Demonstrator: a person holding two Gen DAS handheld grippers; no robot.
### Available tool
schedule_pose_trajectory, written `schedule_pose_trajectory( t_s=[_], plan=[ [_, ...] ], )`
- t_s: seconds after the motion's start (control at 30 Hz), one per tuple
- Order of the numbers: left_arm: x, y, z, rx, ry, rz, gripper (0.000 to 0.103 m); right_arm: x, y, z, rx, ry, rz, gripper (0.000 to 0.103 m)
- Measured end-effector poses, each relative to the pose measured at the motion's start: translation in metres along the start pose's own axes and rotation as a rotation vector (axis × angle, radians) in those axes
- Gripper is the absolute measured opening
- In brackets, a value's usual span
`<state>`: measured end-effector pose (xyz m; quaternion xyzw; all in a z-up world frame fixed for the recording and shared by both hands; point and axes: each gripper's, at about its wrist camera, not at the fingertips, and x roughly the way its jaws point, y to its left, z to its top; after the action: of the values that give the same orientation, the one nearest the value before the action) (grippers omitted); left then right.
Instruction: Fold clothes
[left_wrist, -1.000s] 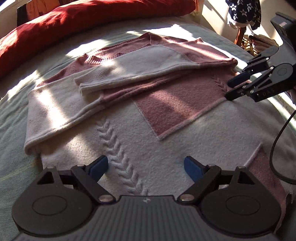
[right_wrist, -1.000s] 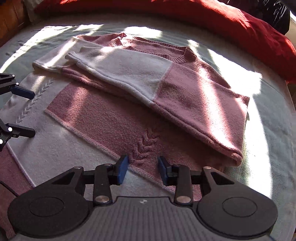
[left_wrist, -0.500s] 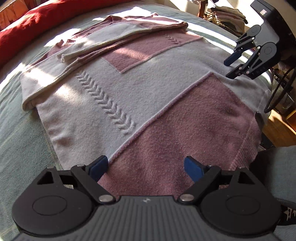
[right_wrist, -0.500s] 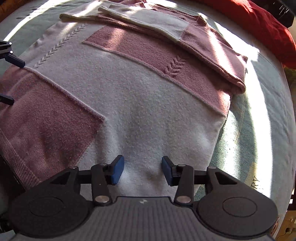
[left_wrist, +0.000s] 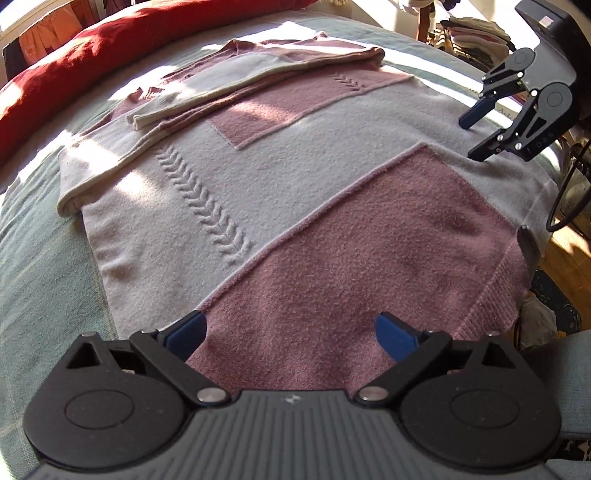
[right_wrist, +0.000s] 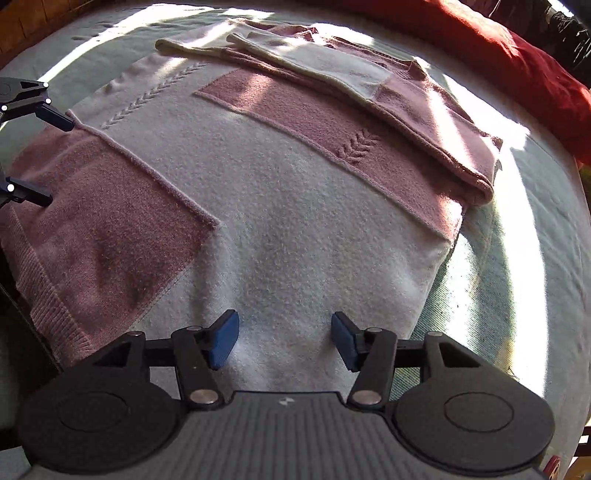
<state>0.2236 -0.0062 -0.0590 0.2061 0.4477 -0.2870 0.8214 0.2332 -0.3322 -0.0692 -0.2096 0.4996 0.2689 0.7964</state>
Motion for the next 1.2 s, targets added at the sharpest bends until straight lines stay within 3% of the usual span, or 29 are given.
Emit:
schedule_pose_trajectory(
  t_s=[0.1, 0.37, 0.47, 0.6, 0.8, 0.9, 1.0, 1.2],
  plan=[
    [0.0, -0.026, 0.008, 0.083, -0.03, 0.01, 0.097, -0.009, 0.009, 0.0, -0.096, -0.056, 0.031, 0.06],
    [-0.001, -0.076, -0.022, 0.157, 0.056, -0.108, 0.097, -0.008, 0.036, -0.029, -0.257, -0.037, 0.025, 0.06],
    [-0.018, -0.08, -0.03, 0.217, 0.044, -0.15, 0.097, -0.012, 0.036, -0.031, -0.177, -0.006, 0.013, 0.06],
    [-0.028, -0.065, -0.024, 0.225, -0.015, -0.144, 0.097, -0.02, 0.048, -0.021, -0.159, 0.001, -0.019, 0.06],
    [-0.01, -0.013, -0.011, 0.028, -0.021, -0.087, 0.097, -0.019, 0.061, 0.021, -0.056, -0.041, 0.008, 0.061],
    [0.002, 0.003, -0.02, -0.074, 0.037, -0.123, 0.097, -0.005, 0.064, 0.033, 0.019, -0.021, 0.02, 0.063],
    [-0.002, 0.013, -0.021, -0.132, 0.033, -0.165, 0.097, 0.011, 0.068, 0.032, 0.065, 0.051, 0.024, 0.063],
    [-0.012, 0.032, -0.02, -0.246, 0.02, -0.249, 0.097, 0.017, 0.067, 0.028, 0.132, 0.109, 0.02, 0.071]
  ],
)
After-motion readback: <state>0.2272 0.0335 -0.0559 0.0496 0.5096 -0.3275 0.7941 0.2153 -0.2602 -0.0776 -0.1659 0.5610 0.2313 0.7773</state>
